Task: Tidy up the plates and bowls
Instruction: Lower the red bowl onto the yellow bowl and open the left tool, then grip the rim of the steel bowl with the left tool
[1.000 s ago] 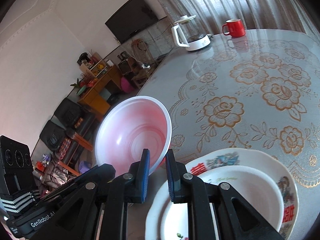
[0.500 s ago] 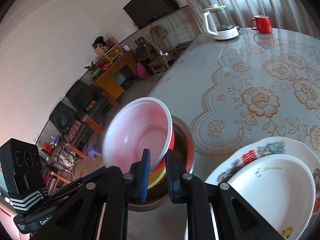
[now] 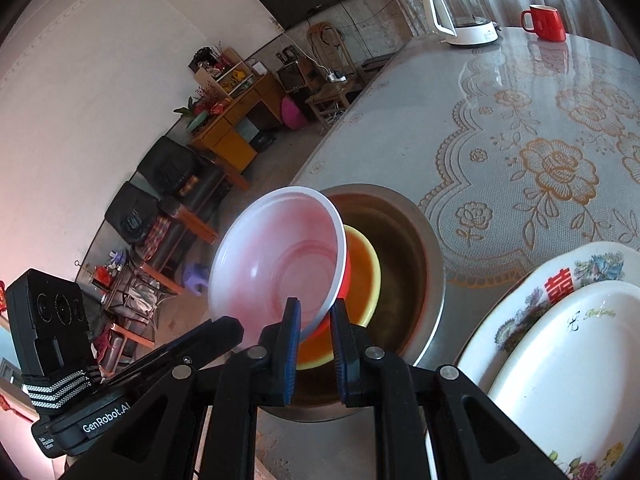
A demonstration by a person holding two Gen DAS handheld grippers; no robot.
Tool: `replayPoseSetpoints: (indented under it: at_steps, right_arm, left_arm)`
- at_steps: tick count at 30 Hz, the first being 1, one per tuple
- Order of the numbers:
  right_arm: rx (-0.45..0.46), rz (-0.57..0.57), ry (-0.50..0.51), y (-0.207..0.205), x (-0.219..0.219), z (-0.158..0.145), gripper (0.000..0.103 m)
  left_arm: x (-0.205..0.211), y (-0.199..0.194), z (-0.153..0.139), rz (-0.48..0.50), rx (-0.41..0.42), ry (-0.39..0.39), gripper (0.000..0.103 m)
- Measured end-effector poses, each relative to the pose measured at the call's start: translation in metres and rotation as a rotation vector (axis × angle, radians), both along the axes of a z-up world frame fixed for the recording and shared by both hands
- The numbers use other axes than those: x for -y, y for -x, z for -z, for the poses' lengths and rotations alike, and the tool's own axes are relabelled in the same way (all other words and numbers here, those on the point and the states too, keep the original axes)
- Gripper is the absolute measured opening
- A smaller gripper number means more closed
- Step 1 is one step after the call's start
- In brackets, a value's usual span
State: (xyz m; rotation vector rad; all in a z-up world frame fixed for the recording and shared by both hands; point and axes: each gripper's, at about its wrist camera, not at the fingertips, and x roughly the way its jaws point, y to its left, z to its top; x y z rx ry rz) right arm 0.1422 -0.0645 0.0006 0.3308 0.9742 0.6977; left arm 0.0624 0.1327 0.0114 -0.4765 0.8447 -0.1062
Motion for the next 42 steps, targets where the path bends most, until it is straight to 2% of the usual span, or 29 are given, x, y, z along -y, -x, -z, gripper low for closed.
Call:
replayPoseSetpoints:
  at_steps: [12,17,24,27,31,37,42]
  right_arm:
    - [-0.012,0.023,0.052,0.002,0.003,0.012,0.016]
    - [-0.022,0.026,0.040,0.003,0.005,0.009,0.018]
    - [-0.010,0.023,0.040,0.005,0.006,0.010,0.018]
    - [0.002,0.023,0.053,0.008,0.006,0.007,0.019]
    - [0.027,0.029,0.059,0.014,0.007,0.002,0.027]
    - [0.030,0.051,0.045,0.014,0.015,0.001,0.027]
    - [0.051,0.029,0.076,0.015,0.005,-0.002,0.030]
  left_arm:
    - [-0.002,-0.004,0.007,-0.012,-0.013,-0.011,0.031]
    - [-0.008,-0.002,0.006,-0.023,-0.004,-0.004,0.031]
    - [-0.006,0.001,0.003,-0.030,0.015,-0.053,0.033]
    - [-0.008,0.003,0.000,-0.046,0.028,-0.073,0.033]
    - [-0.017,0.005,0.001,-0.084,0.026,-0.088,0.033]
    - [-0.035,0.004,0.013,-0.152,-0.018,-0.085,0.033]
    - [-0.037,0.003,0.014,-0.152,-0.011,-0.103,0.035]
